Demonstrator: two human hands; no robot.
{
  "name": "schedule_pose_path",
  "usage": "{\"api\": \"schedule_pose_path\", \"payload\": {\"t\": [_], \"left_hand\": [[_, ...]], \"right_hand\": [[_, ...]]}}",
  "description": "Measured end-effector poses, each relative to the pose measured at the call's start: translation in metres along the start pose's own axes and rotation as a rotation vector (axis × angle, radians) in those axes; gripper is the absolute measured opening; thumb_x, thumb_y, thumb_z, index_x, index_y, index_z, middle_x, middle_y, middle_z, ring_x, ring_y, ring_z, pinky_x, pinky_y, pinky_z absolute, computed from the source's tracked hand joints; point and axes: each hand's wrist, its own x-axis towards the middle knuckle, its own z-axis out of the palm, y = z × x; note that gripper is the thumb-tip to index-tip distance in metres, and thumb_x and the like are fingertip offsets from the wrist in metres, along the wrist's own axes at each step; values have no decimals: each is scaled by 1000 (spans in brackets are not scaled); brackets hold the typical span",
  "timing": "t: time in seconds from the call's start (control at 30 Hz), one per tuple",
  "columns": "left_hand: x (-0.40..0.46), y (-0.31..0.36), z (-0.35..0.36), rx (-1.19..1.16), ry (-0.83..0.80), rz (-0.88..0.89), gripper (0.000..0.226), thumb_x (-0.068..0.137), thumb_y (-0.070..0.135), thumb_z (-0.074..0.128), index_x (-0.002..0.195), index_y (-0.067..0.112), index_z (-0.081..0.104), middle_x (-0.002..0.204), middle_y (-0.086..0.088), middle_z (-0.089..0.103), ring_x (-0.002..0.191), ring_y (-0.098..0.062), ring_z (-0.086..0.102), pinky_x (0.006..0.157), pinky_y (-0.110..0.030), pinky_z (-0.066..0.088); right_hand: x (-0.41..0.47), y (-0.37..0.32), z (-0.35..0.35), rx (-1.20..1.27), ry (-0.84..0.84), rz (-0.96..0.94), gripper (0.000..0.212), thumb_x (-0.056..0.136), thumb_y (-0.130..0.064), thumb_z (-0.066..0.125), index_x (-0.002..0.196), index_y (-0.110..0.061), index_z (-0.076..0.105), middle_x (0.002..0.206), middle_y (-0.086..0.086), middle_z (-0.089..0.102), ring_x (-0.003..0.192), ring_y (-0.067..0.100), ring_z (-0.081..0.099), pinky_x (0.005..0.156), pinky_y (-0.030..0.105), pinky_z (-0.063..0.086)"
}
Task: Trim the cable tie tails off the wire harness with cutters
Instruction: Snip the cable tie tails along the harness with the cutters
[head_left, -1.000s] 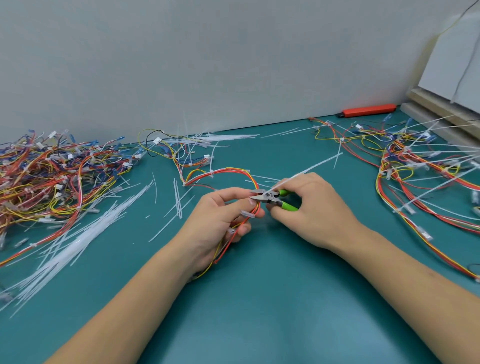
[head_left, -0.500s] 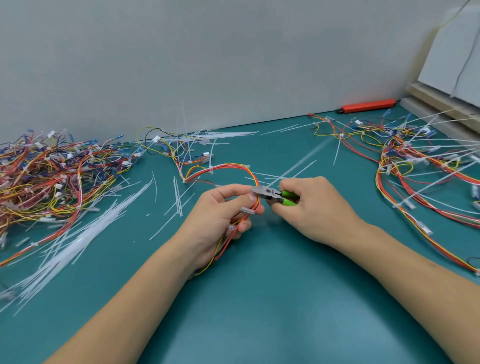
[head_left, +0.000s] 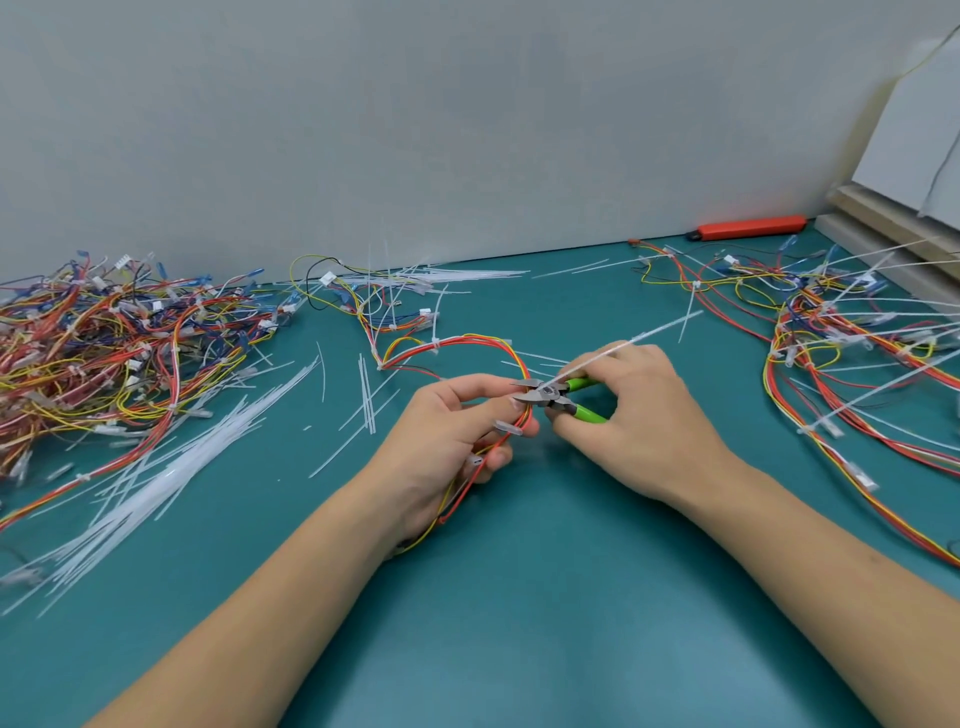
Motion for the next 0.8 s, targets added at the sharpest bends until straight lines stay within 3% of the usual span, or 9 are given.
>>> {"api": "schedule_pose_path", "payload": {"t": [0.1, 0.3, 0.43, 0.5, 0.63, 0.73, 0.8], "left_hand": [[1, -1, -1, 0, 2, 1, 15, 92, 9, 67, 106, 7, 71, 83, -15, 72, 44, -14, 44, 38, -16, 31], [1, -2, -2, 4, -1, 9, 14, 93, 12, 68, 106, 7, 70, 84, -14, 72, 44, -14, 45, 37, -16, 30], [1, -1, -2, 12, -20, 12, 17, 93, 14, 68, 106, 4, 70, 84, -13, 72, 45, -14, 44, 38, -16, 29], [1, -1, -2, 14, -25, 13, 15, 92, 15, 69, 103, 6, 71, 84, -12, 72, 46, -14, 44, 38, -16, 29], [0, -1, -1, 13, -37, 16, 6, 92, 17, 70, 95, 16, 75, 83, -12, 72, 45, -14, 44, 38, -16, 30], [0, -1, -2, 14, -21, 17, 9, 92, 15, 69, 99, 12, 73, 83, -12, 72, 45, -14, 44, 38, -16, 31], [0, -1, -1, 10, -15, 14, 10, 93, 14, 69, 101, 11, 73, 83, -12, 72, 45, -14, 45, 38, -16, 32]], "right_hand": [[1, -1, -1, 8, -22, 18, 29, 78, -44, 67, 107, -37, 70, 104, -18, 64, 111, 13, 49, 103, 42, 45], [1, 0, 0, -9, -13, 23, 13, 79, -40, 72, 90, -33, 70, 86, -15, 63, 96, 15, 52, 92, 41, 48], [-1, 1, -1, -17, -2, 44, 25, 73, -38, 68, 64, -20, 53, 56, -4, 49, 61, 19, 45, 58, 34, 36], [-1, -1, 0, -36, -12, 50, 30, 73, -30, 68, 60, -18, 44, 53, -1, 43, 55, 20, 37, 51, 33, 30], [-3, -2, 2, -39, 6, 49, 34, 76, -25, 68, 59, -18, 40, 51, 0, 39, 54, 20, 35, 51, 34, 32], [-3, 0, 3, -7, 5, 55, 25, 78, -31, 70, 65, -22, 52, 56, -4, 50, 60, 19, 46, 59, 36, 40], [-2, -1, 1, 5, -1, 25, 11, 79, -33, 70, 74, -26, 63, 64, -11, 59, 74, 18, 54, 72, 37, 46]]}}
